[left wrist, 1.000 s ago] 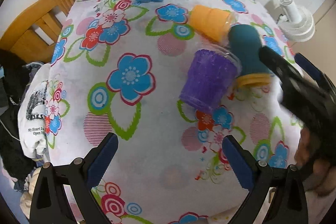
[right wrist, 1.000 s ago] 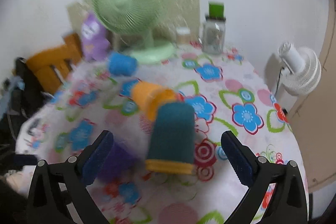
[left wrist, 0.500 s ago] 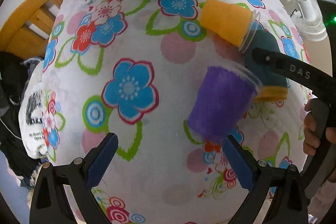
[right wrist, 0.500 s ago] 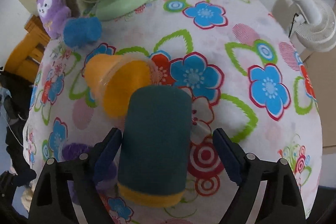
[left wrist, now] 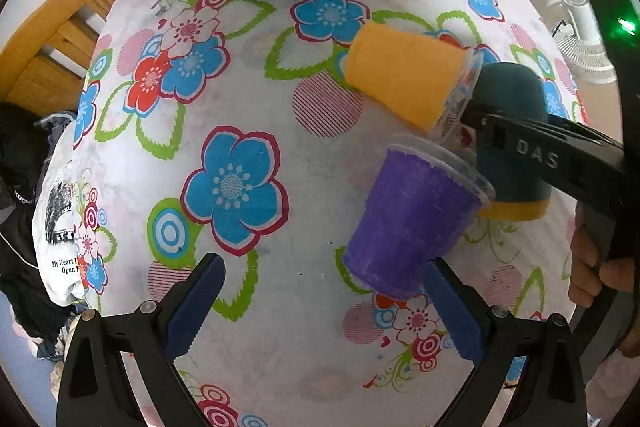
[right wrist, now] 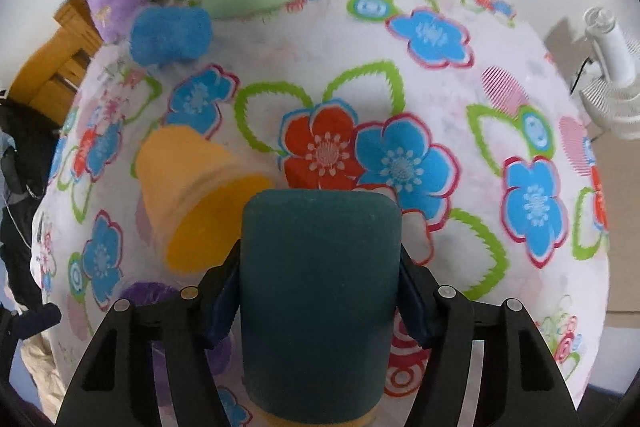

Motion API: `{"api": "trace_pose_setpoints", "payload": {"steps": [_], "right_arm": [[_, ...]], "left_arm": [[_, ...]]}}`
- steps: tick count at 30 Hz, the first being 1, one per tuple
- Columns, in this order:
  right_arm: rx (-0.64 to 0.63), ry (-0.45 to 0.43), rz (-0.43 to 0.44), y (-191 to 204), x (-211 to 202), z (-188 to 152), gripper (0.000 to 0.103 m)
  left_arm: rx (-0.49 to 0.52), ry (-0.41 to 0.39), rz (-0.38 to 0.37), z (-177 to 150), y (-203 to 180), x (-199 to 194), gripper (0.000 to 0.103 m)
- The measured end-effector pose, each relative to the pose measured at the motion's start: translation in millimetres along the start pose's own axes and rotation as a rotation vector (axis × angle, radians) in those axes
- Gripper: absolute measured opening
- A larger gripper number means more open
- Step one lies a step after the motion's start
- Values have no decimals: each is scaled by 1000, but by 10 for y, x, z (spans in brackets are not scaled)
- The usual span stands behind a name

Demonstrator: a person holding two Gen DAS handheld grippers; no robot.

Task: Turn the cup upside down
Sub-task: 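Rotate the teal cup in the right gripper to stand on its yellow rim, then lower the teal cup rim-down onto the table and open the right gripper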

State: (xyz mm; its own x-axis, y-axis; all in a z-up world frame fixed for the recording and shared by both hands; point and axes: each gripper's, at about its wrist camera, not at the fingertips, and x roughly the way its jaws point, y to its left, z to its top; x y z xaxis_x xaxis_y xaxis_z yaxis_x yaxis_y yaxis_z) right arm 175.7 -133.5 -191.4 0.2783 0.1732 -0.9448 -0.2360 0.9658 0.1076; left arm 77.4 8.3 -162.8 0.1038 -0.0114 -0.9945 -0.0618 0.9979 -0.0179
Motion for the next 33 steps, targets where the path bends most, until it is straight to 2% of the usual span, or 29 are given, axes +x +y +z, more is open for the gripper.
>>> {"api": "trace_pose_setpoints", "payload": {"steps": [5, 8, 11, 17, 19, 21, 22, 27, 29, 31, 33], "right_arm": [[1, -191, 10, -41, -393, -180, 68], [-26, -370, 36, -3, -608, -378, 68], [-88, -505, 37, 64, -669, -631, 68], [-133, -622, 30, 171, -545, -1140, 68], [-144, -643, 19, 199, -523, -1314, 68], [-147, -702, 17, 202, -596, -1493, 68], [-153, -707, 4, 218, -600, -1575, 69], [-155, -596, -5, 283, -605, -1789, 70], [-144, -561, -14, 306, -653, -1813, 74], [-118, -525, -40, 315, -707, -1798, 83], [-100, -489, -44, 341, -824, -1748, 86]], "left_arm": [[6, -47, 9, -140, -10, -146, 100], [-5, -87, 16, -269, 49, -170, 100], [-27, -141, 16, -379, 93, -122, 100], [-52, -215, -4, -632, 132, 82, 100], [-48, -226, -3, -712, 129, 142, 100], [-48, -224, -14, -798, 127, 212, 100], [-46, -221, -18, -834, 125, 236, 100], [-27, -189, -31, -993, 132, 246, 100], [-26, -175, -39, -1045, 161, 209, 100], [-32, -160, -39, -1079, 191, 136, 100], [-36, -154, -48, -1101, 212, 32, 100]]}}
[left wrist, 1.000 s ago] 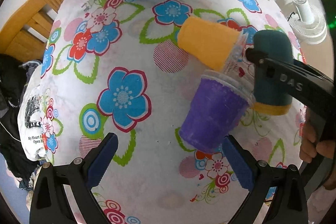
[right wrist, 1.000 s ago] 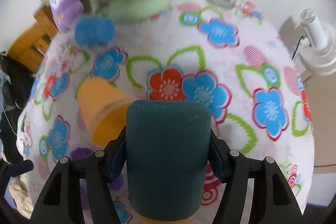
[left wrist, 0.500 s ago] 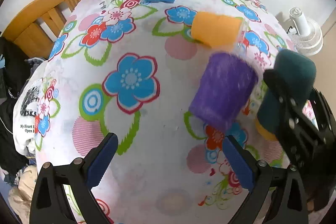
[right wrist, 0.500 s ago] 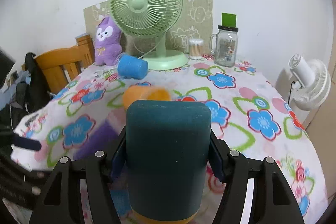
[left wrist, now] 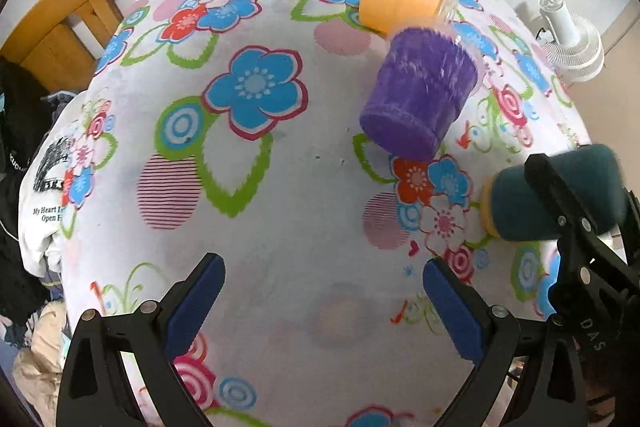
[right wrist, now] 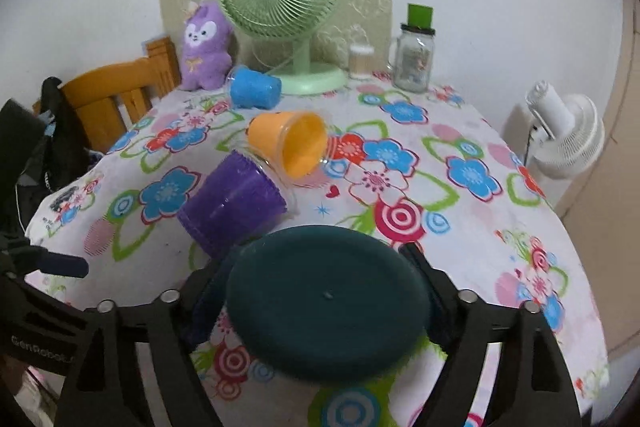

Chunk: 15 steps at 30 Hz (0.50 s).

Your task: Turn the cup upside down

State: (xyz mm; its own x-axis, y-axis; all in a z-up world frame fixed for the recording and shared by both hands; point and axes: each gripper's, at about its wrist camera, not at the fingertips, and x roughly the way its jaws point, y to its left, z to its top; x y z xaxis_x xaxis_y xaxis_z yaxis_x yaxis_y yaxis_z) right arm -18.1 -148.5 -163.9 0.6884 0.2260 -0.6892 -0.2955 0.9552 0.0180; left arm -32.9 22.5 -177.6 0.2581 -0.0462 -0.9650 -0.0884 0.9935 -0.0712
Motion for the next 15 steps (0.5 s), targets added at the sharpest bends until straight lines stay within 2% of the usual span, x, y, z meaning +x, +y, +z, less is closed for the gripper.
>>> {"api": "trace_pose_setpoints", "payload": {"steps": [5, 12, 15], "right_arm": [[45, 56, 20, -28, -312, 334, 93], [63, 174, 21, -88, -696, 784, 93], [81, 185, 13, -155, -858, 933, 93]], "left_arm": [[7, -19, 7, 69, -27, -422, 100], [-16, -77, -1, 187, -70, -1016, 100], [-35, -104, -7, 245, -92, -1244, 101]]}}
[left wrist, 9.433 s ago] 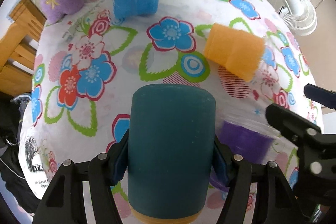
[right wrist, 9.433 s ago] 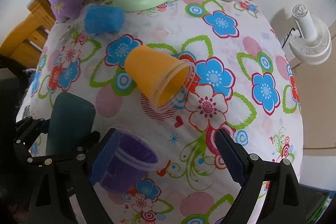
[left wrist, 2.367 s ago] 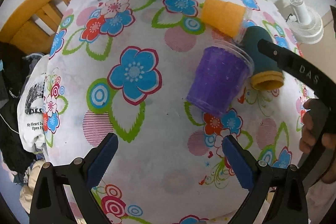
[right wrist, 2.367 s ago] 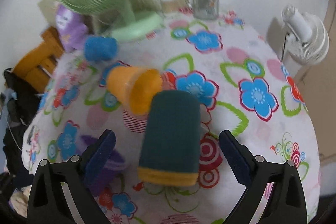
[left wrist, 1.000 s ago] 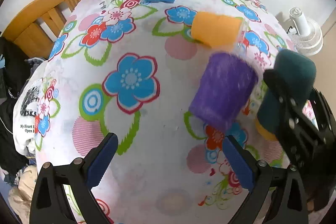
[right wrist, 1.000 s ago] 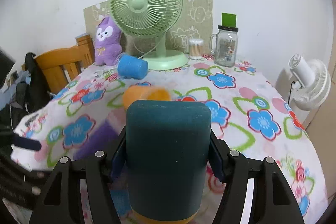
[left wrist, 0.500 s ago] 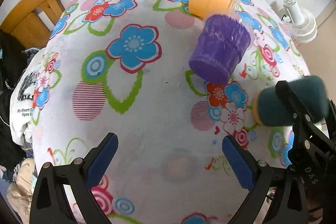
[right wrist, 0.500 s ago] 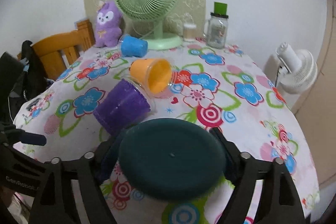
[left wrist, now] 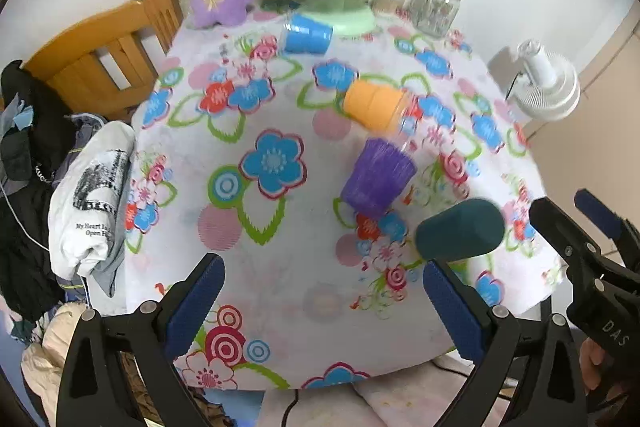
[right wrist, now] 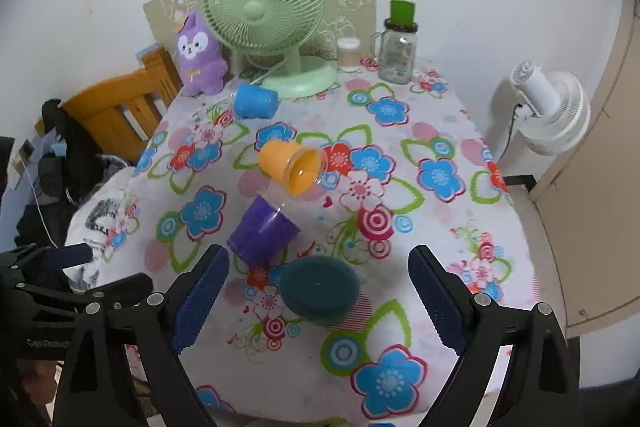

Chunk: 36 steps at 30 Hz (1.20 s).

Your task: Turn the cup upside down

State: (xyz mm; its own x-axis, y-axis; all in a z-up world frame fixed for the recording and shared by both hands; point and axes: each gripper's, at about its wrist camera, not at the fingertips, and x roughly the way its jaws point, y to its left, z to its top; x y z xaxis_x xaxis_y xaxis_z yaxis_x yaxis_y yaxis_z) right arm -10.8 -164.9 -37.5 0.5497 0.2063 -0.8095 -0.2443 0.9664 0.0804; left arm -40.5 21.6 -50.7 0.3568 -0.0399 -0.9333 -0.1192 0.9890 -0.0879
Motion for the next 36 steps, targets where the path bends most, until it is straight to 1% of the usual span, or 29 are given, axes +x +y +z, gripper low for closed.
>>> {"api": "trace_pose_setpoints", "payload": {"steps": [2, 6, 11, 15, 18, 23, 36], "right_arm": [[3, -7, -16, -35, -120, 60, 93], [6, -19, -38, -109, -330, 142, 93], [6, -23, -75, -175, -483, 182, 93], [-24, -31, -118, -160, -547, 169, 93], [-46, -48, -117, -146, -578, 167, 93], [-37, -43, -101, -151, -566, 169, 93], [-37, -39, -84, -131, -547, 168, 93]], "left_arm": [[-10, -32, 3, 47, -9, -146, 103], [-33, -87, 1, 86, -29, -348, 103], [-47, -108, -26, 69, -87, -455, 103], [-64, -120, -48, 41, -118, -492, 103], [-64, -136, -34, 33, -146, -503, 103], [-50, -159, -21, 23, -198, -544, 103], [-46, -165, -6, 11, -205, -575, 103]]}}
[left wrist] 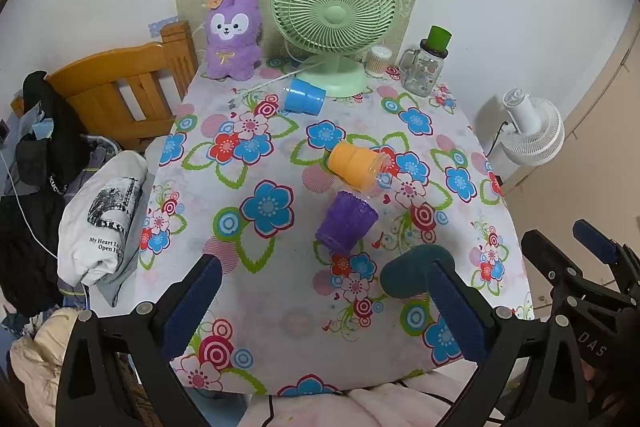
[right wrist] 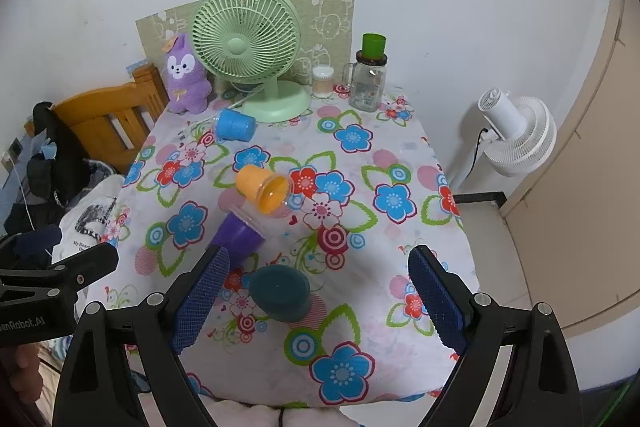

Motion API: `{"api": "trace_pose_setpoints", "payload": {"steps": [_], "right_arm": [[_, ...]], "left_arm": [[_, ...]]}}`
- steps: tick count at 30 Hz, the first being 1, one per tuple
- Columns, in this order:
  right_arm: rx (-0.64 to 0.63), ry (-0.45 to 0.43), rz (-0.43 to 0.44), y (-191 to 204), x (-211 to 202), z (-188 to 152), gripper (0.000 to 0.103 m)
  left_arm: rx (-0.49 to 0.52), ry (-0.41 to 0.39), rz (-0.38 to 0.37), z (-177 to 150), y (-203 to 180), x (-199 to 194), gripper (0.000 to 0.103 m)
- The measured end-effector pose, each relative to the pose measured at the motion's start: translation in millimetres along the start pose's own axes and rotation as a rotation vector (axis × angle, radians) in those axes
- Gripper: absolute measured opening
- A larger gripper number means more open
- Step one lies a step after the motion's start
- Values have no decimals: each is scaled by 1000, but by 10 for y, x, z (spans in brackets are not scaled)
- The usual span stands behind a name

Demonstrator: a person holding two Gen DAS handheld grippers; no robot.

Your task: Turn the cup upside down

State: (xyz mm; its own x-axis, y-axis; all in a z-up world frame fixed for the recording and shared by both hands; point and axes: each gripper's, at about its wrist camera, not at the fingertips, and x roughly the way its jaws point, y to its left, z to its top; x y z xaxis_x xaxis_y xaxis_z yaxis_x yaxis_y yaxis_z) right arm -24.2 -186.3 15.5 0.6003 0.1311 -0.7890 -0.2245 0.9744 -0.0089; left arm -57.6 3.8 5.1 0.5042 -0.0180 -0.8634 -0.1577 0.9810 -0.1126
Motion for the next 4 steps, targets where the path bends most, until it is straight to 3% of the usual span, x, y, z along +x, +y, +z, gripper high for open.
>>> {"api": "trace_pose_setpoints", "payload": {"steps": [4], "right_arm": [[1, 2, 1, 10, -3, -3, 93]], "left_arm": [[-1, 2, 1, -1, -7, 2, 103]]}}
